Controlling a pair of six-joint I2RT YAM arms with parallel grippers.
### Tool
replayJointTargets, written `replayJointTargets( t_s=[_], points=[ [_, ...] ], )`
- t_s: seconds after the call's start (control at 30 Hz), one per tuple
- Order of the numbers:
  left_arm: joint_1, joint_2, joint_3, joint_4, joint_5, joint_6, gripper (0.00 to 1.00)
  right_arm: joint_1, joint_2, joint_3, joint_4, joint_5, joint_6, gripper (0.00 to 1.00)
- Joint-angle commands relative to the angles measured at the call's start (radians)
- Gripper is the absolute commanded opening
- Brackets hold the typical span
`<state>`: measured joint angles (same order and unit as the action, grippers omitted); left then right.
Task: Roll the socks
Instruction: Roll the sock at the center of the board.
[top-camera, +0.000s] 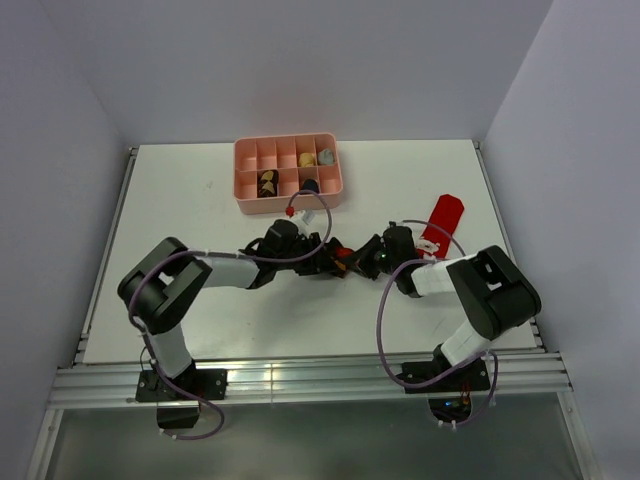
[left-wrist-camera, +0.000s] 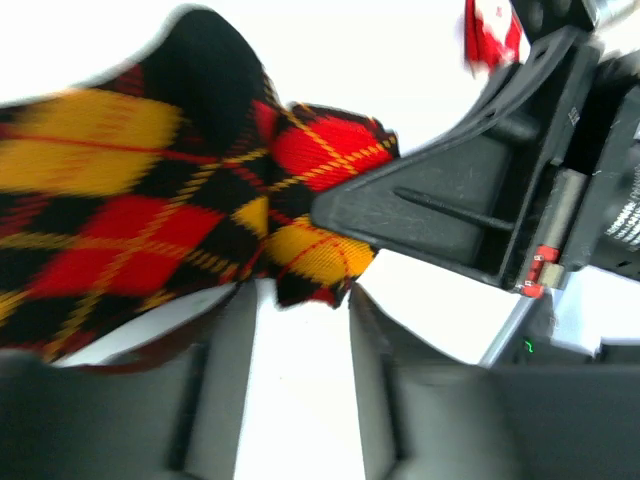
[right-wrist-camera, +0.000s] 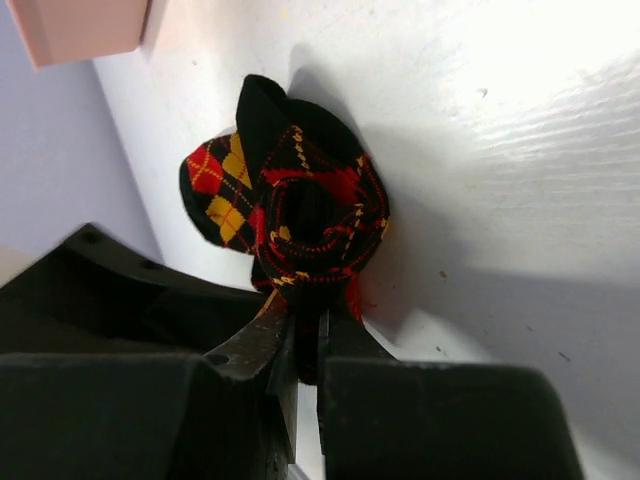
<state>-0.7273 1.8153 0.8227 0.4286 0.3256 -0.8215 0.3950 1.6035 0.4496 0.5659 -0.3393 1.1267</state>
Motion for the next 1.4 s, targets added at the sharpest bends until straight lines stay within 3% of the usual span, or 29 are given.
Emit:
replayJointTargets(
  t_s=[0.0, 0.07, 0.23, 0.6, 0.73, 0.9, 1.03, 1.13, 1.37],
  points=[
    [0.006, -0.161, -0.037, -0.047, -0.214, 0.085, 0.48, -0.008, -0.057, 0.049, -0.118, 0.039, -0.079, 0.0],
    [0.008, -0.201, -0.06, -0.074, -0.288, 0.107, 0.55, -0.007, -0.062, 0.058, -0.149, 0.045, -0.093, 0.0],
    [0.009, -0.257, -0.086, -0.08, -0.421, 0.119, 0.52, -0.008, -0.08, 0.084, -0.198, 0.048, -0.111, 0.0],
    [0.038, -0.099, -0.085, -0.131, -0.45, 0.084, 0.23, -0.007, -0.12, 0.127, -0.308, 0.066, -0.185, 0.0],
    [0.046, -0.122, -0.119, -0.143, -0.487, 0.079, 0.2, -0.012, -0.131, 0.147, -0.38, 0.092, -0.208, 0.0],
    [0.048, -0.151, -0.14, -0.113, -0.488, 0.108, 0.24, -0.008, -0.128, 0.216, -0.484, 0.137, -0.26, 0.0],
    [0.025, -0.197, -0.135, -0.059, -0.487, 0.165, 0.39, -0.007, -0.1, 0.268, -0.581, 0.151, -0.289, 0.0],
    [-0.027, -0.238, -0.117, -0.031, -0.52, 0.219, 0.48, 0.001, -0.076, 0.314, -0.636, 0.16, -0.306, 0.0],
    [-0.162, -0.283, -0.114, 0.11, -0.551, 0.343, 0.56, 0.03, -0.027, 0.379, -0.73, 0.187, -0.314, 0.0]
  ],
)
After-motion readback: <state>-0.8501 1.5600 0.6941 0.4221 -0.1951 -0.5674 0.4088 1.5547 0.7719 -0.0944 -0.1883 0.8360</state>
